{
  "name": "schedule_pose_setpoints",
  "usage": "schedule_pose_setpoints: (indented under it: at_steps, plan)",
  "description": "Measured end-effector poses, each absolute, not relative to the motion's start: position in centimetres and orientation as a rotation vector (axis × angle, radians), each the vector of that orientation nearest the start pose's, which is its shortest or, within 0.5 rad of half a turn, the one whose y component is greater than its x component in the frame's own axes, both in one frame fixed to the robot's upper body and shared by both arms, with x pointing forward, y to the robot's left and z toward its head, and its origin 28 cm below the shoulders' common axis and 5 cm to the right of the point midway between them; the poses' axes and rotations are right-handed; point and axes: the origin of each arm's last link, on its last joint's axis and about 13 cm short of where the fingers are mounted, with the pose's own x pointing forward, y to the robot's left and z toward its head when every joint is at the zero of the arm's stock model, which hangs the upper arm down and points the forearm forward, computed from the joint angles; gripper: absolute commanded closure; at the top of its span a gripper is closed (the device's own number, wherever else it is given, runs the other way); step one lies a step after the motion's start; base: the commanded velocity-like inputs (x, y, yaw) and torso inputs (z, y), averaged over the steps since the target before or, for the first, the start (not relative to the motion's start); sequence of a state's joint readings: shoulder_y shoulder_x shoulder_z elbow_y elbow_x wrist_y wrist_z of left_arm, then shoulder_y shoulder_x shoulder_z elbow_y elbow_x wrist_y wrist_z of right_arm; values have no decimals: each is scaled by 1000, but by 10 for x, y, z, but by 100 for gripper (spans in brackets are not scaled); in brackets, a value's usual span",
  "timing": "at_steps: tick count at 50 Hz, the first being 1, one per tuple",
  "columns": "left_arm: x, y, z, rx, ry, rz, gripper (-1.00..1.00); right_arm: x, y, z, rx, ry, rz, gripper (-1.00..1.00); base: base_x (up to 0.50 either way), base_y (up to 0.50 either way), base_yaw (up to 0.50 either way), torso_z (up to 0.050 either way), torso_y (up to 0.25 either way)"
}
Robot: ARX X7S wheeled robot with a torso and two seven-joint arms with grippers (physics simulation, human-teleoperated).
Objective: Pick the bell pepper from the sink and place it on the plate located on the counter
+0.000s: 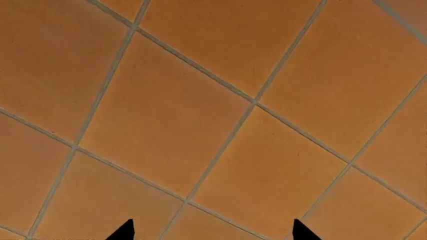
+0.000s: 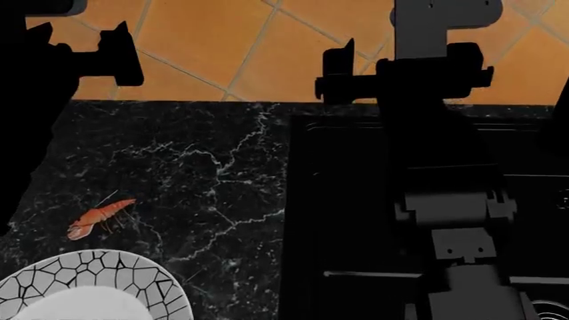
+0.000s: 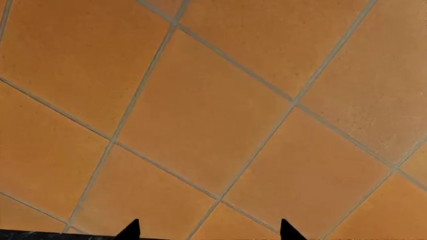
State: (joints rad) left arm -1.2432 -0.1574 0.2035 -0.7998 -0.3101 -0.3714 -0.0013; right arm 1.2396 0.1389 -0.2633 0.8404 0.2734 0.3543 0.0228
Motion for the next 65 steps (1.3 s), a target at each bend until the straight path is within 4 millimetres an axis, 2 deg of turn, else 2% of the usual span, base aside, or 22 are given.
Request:
schedule_pose_setpoints:
  at_steps: [44,65]
  plan:
    - [419,239,231,-61,-23,-22,-100,419,-120,220,-37,-3,36,-100,-1,0,0,0,-144]
    - [418,242,235,-44,-17,-22,-100,411,-128,229,-76,69,20,-100,-1,0,0,0,-4]
